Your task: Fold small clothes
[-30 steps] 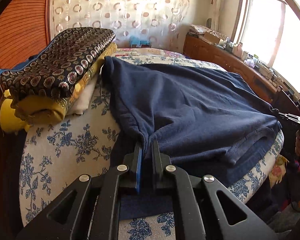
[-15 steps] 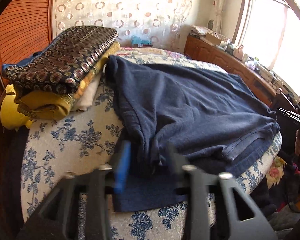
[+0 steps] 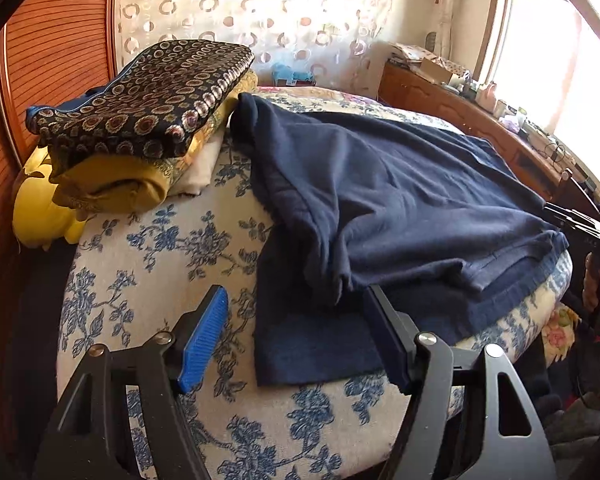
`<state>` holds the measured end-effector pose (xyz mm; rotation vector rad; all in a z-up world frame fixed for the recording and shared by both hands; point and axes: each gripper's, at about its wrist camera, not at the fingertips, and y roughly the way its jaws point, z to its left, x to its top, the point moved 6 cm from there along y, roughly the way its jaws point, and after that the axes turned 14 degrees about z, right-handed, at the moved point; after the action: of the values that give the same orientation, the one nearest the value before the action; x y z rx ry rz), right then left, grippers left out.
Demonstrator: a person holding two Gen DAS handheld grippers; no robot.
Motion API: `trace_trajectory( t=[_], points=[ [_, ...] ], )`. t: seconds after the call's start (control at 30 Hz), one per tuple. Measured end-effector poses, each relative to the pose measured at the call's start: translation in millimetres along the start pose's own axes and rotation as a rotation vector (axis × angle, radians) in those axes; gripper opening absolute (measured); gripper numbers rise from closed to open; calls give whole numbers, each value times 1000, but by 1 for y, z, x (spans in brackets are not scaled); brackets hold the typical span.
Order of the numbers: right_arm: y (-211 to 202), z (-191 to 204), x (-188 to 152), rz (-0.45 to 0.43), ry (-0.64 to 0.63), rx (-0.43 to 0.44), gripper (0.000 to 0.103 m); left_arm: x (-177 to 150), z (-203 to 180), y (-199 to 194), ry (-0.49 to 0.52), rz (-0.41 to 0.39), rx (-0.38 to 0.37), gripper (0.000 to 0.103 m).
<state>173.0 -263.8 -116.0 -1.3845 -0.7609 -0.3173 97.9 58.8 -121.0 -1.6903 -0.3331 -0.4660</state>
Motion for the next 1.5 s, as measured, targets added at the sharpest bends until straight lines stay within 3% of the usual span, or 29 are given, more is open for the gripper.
trace_trajectory(
  t=[0.13,0.17,0.2,0.27,0.3,0.5,0.73,0.8,0.87,1.17,1.5],
  points=[
    [21,7,2,28,-24,7,44,-7,0,5,-2,26,-8,49],
    [26,6,5,34,-24,9,44,-11,-1,5,2,31,-13,38],
    [31,3,8,39,-24,11,44,-14,-2,7,3,35,-11,20],
    [36,2,11,44,-26,12,44,-20,-1,5,5,27,34,5],
    [38,1,11,48,-25,12,44,-22,-2,3,6,28,16,3],
    [44,4,14,66,-15,21,44,-41,-4,-34,-20,-9,-43,3],
    [42,2,14,61,-8,26,44,-34,-4,-35,-36,-7,-26,4],
    [42,3,14,60,-8,28,44,-27,-3,-33,-40,-16,-25,37],
    [41,1,10,59,-10,29,44,-18,0,-30,-64,-29,-43,48],
    [42,7,8,73,-38,1,57,17,9,14,-143,28,-87,48],
    [37,1,1,66,-33,22,60,24,6,26,-152,22,-43,48]
  ],
)
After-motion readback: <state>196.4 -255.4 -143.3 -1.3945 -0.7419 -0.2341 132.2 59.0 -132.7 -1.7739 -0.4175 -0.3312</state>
